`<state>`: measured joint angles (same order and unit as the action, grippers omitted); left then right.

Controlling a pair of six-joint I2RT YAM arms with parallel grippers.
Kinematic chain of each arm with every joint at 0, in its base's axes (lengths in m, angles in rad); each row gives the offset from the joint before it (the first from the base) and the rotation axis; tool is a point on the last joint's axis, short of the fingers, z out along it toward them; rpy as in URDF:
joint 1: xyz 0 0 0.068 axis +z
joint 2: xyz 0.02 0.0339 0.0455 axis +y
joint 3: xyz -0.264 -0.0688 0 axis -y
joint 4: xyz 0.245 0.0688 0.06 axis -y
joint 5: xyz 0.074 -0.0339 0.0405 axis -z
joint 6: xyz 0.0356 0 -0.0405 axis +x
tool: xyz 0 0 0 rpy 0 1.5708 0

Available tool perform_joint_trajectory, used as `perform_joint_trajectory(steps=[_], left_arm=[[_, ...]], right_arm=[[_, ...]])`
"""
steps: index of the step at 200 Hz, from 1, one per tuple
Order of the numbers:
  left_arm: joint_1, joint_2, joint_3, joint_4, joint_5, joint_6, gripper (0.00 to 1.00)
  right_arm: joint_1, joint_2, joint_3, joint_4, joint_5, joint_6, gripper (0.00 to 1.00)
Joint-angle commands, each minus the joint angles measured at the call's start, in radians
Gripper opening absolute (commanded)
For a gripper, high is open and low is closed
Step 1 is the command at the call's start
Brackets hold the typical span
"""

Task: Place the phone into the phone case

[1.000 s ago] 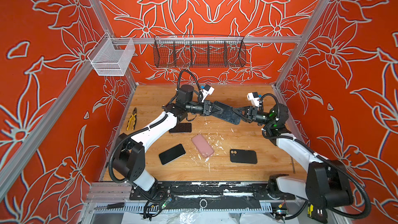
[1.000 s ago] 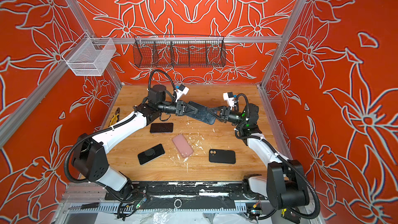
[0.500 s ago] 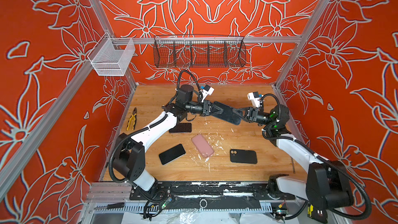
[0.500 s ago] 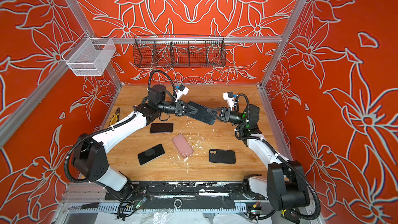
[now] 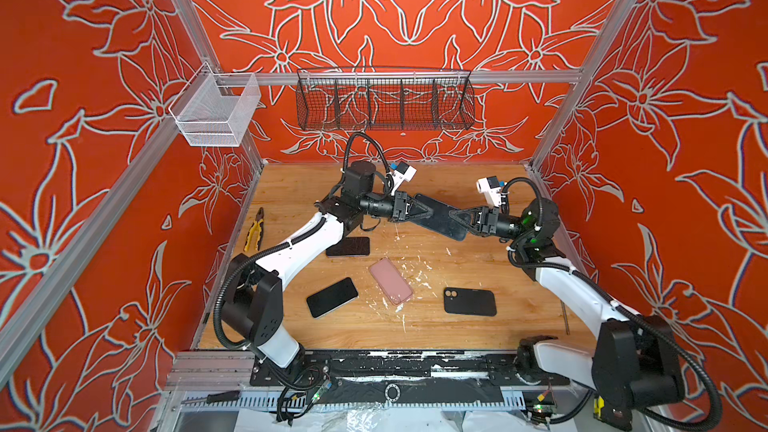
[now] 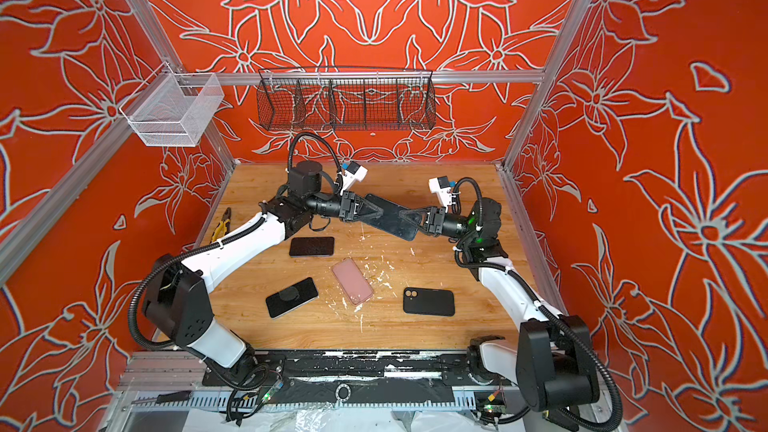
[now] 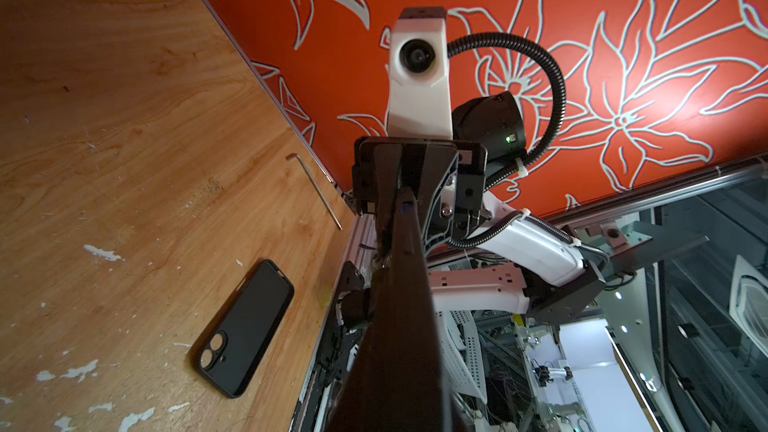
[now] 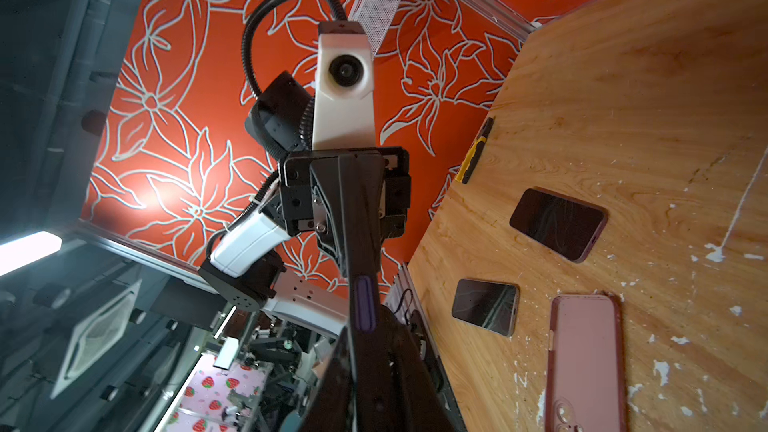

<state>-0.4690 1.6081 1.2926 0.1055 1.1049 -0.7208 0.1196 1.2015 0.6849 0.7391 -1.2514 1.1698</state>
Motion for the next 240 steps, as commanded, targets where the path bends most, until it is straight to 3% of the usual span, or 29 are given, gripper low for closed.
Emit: perform_joint_trajectory(steps=[1, 15, 34, 73, 97, 163, 197, 240], left_arm=[[0.0, 0.011, 0.038, 0.088, 0.034, -0.025, 0.0], [0.006, 0.018, 0.03, 0.177, 0.043, -0.1, 0.0], [0.015, 0.033, 0.015, 0.319, 0.043, -0.219, 0.05], [0.017, 0.045, -0.034, 0.559, -0.014, -0.411, 0.39], [0.007, 0.039, -0.093, 0.66, -0.105, -0.482, 0.47], [-0.049, 0.139, -0.179, 0.894, -0.403, -0.642, 0.44], [-0.07, 0.158, -0.184, 0.899, -0.517, -0.628, 0.29], [-0.073, 0.081, -0.217, 0.768, -0.631, -0.521, 0.12]], right_arm=[[0.007, -0.005, 0.022, 0.019, 0.001, 0.011, 0.08], [0.009, 0.0, 0.024, 0.027, 0.018, 0.021, 0.0], [0.009, 0.006, 0.024, 0.034, 0.059, 0.04, 0.0], [0.007, 0.012, 0.022, 0.147, 0.206, 0.141, 0.0], [0.011, 0.025, 0.008, 0.253, 0.32, 0.222, 0.0], [0.09, 0.054, -0.029, 0.307, 0.516, 0.218, 0.0], [0.14, 0.047, -0.072, 0.303, 0.596, 0.185, 0.0], [0.161, -0.004, -0.1, 0.238, 0.65, 0.134, 0.0]])
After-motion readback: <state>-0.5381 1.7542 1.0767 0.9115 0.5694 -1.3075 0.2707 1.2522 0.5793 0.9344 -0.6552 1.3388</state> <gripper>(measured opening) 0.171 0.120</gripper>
